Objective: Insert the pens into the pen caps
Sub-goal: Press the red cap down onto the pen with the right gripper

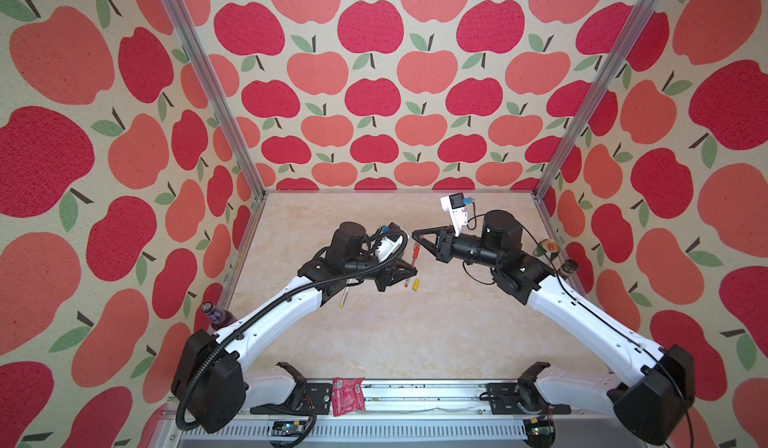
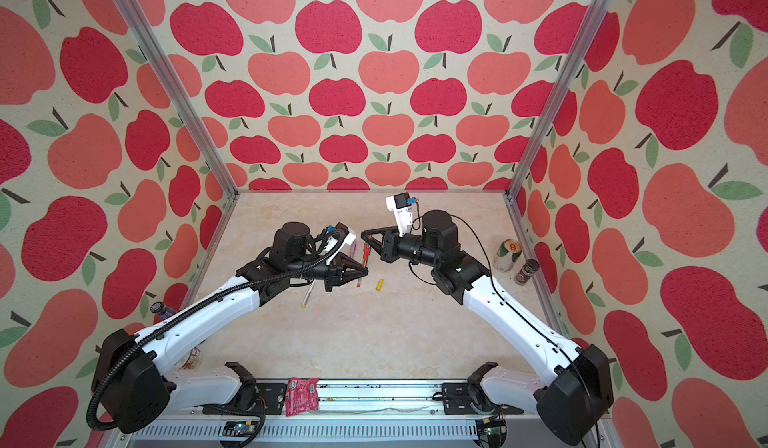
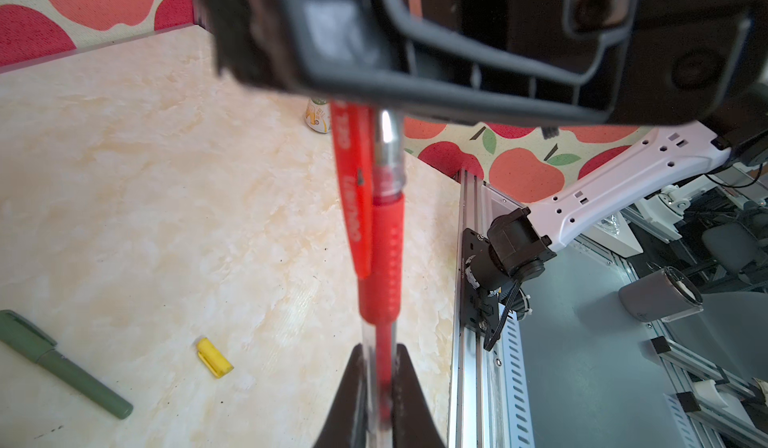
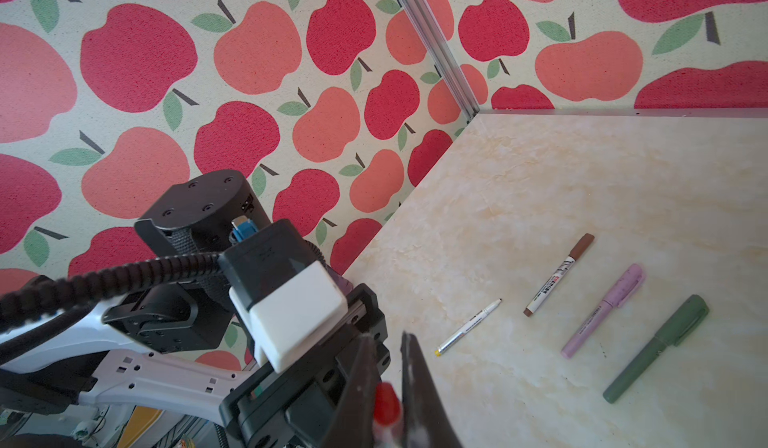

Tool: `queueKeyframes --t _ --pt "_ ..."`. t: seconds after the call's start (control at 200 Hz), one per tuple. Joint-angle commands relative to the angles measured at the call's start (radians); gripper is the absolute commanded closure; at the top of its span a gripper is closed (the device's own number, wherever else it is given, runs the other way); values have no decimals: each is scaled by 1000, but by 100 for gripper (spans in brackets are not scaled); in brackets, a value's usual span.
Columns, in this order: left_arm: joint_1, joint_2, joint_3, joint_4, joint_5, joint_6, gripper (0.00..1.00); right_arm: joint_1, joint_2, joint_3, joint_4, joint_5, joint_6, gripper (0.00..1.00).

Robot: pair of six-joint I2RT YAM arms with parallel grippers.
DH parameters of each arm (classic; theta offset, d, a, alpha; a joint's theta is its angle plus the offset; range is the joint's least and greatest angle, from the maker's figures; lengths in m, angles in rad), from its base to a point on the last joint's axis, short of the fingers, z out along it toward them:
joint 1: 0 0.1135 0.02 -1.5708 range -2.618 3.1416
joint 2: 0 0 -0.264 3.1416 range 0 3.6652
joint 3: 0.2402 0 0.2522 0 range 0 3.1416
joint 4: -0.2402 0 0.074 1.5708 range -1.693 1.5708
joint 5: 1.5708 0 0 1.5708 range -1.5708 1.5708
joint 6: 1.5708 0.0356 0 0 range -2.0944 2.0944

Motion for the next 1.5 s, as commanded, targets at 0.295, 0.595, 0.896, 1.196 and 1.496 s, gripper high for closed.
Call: queueKeyframes --t 0.295,0.595,0.896,1.196,1.496 --pt "38 -7 219 414 10 27 99 53 40 -141 -241 -143 47 100" --pt "54 18 261 434 24 30 99 61 61 -195 -192 -159 79 100" --pt "63 34 290 410 51 37 99 88 90 -237 -125 -170 123 100" --pt "71 4 209 373 53 14 99 58 76 -179 -144 -162 111 94" --pt "66 -97 -20 295 -2 -41 98 1 36 -115 -135 -121 120 90"
